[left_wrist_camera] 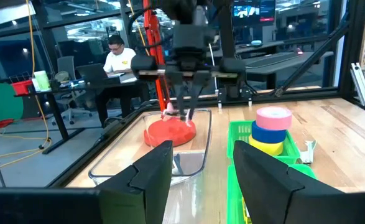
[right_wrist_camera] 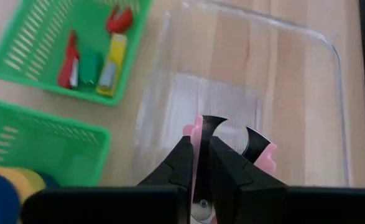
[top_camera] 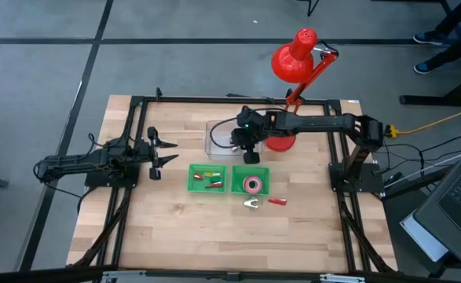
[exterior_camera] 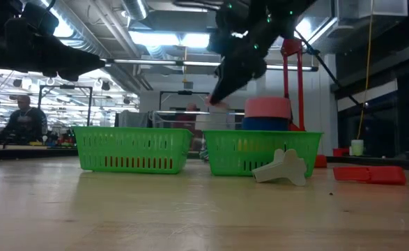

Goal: Pick and place Stapler, Stapler remover, tape
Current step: Put the pink staple remover into the transparent bin

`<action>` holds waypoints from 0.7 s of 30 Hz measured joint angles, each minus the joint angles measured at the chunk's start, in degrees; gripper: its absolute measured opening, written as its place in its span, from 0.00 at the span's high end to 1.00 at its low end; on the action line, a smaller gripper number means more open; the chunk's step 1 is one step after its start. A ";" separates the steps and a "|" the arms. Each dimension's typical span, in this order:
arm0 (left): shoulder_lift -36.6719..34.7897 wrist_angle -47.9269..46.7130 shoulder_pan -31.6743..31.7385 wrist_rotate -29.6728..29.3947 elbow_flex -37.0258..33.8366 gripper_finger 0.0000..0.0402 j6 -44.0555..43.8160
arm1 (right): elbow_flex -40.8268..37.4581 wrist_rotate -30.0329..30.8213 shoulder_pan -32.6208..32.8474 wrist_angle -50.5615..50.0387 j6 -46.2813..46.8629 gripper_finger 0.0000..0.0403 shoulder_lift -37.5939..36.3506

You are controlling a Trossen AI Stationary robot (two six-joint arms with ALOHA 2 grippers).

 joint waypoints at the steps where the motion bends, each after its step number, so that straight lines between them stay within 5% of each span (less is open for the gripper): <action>1: 0.00 0.00 0.00 0.00 0.00 0.58 0.00 | -0.70 -0.10 -0.61 0.61 -0.16 0.93 0.00; 21: 0.00 0.00 0.00 0.00 0.00 0.58 0.00 | -10.07 -3.60 -5.76 8.21 -2.64 0.87 0.02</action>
